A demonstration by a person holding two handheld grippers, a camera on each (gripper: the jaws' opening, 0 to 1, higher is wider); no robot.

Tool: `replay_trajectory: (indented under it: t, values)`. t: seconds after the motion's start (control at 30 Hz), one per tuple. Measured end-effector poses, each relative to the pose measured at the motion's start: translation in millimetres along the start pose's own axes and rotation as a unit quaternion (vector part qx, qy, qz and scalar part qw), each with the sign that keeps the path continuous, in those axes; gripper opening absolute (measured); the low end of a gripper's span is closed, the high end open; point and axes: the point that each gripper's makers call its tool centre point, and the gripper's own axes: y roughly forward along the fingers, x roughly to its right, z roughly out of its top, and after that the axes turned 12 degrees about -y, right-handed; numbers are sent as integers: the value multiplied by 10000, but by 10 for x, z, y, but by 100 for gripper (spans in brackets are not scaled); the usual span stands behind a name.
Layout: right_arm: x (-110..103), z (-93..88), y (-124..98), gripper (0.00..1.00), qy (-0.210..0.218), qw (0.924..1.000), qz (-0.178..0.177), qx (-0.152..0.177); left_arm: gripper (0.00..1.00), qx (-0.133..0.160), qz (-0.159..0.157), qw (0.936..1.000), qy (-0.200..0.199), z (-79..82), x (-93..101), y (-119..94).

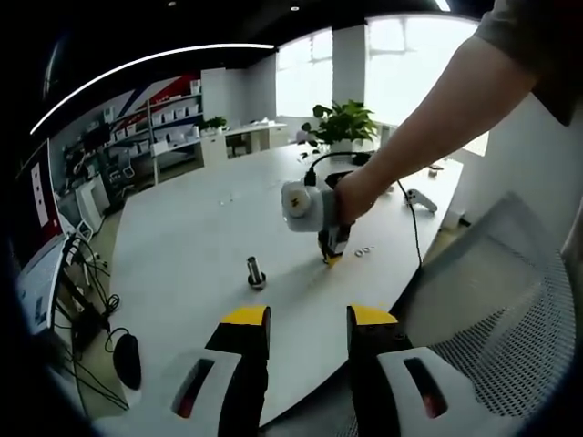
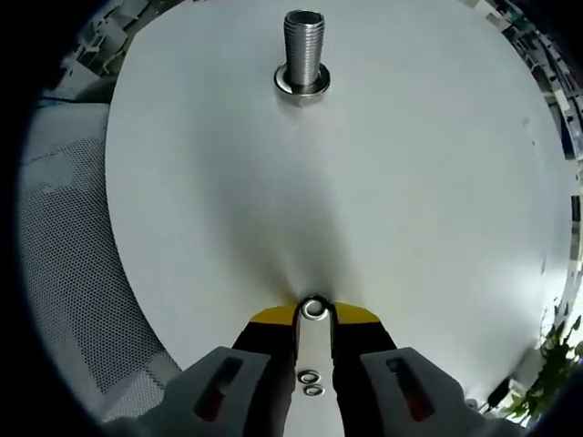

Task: Place the washer onto the threaded stud by aligning its center hole with the stud, sliding it down to the base, and recovering from edge contact or off-axis alignment until the washer reaches the visible bottom stop.

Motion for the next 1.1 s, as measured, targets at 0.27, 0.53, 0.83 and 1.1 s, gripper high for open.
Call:
replay_trajectory:
  t: [0.27,0.53,0.83,1.1]
  values:
    - [12,-23,-7,15,252,9993,-82,264,32,8,1,10000,-5,2,-2,-1]
    - [14,-29,-21,14,703,9925,-362,932,32,71,-35,10000,-33,26,8,-7]
    - [14,-50,-33,14,1083,9828,-473,1421,32,136,-61,9999,-35,49,24,-18]
    - [-18,-70,-39,13,903,9838,-574,1435,32,120,-56,9999,-10,41,28,-16]
